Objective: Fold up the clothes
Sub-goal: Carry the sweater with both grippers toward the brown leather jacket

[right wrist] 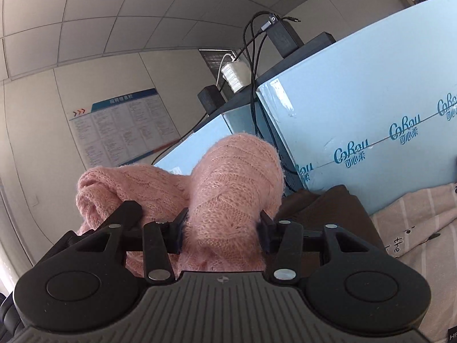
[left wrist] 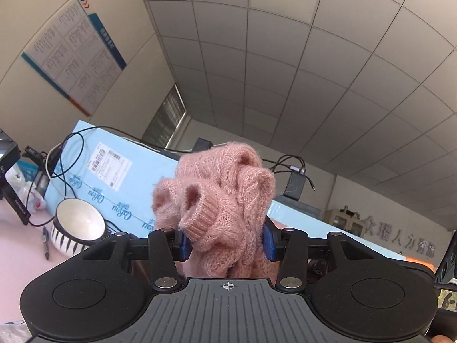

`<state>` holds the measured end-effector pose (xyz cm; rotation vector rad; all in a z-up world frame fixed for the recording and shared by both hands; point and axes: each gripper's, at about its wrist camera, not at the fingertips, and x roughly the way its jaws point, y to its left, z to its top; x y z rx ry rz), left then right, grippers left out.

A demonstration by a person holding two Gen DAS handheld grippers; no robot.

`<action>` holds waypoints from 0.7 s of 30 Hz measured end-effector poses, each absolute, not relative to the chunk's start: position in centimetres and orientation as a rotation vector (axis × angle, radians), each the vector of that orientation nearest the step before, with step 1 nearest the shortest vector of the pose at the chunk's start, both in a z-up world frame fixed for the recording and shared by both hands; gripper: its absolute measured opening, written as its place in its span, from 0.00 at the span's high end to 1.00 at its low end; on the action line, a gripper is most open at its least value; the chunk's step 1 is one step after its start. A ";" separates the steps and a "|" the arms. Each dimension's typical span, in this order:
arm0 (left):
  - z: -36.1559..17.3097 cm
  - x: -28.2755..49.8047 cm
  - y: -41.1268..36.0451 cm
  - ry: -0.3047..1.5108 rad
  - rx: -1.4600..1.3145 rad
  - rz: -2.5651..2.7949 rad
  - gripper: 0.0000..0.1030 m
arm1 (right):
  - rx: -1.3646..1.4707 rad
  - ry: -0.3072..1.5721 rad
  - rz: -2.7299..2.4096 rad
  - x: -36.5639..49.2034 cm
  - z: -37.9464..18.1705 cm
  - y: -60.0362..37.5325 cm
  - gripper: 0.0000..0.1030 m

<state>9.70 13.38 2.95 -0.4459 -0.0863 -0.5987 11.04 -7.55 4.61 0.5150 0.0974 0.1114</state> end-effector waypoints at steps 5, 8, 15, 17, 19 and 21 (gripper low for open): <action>3.0 9.8 12.7 -0.081 -0.427 -0.612 0.56 | 0.538 0.088 0.108 10.6 4.3 -8.0 0.57; 2.9 9.9 12.2 -0.082 -0.413 -0.626 0.56 | 0.554 0.078 0.094 10.6 4.5 -8.7 0.57; 2.4 10.3 11.6 -0.074 -0.398 -0.669 0.56 | 0.540 0.055 0.054 9.8 4.2 -9.2 0.57; 2.1 10.3 11.2 -0.070 -0.385 -0.683 0.56 | 0.539 0.059 0.043 9.4 4.1 -9.5 0.57; 1.8 10.4 10.8 -0.067 -0.379 -0.696 0.56 | 0.538 0.062 0.034 9.0 4.0 -9.8 0.57; 1.7 10.3 10.5 -0.072 -0.370 -0.704 0.56 | 0.532 0.061 0.027 8.6 3.9 -10.2 0.57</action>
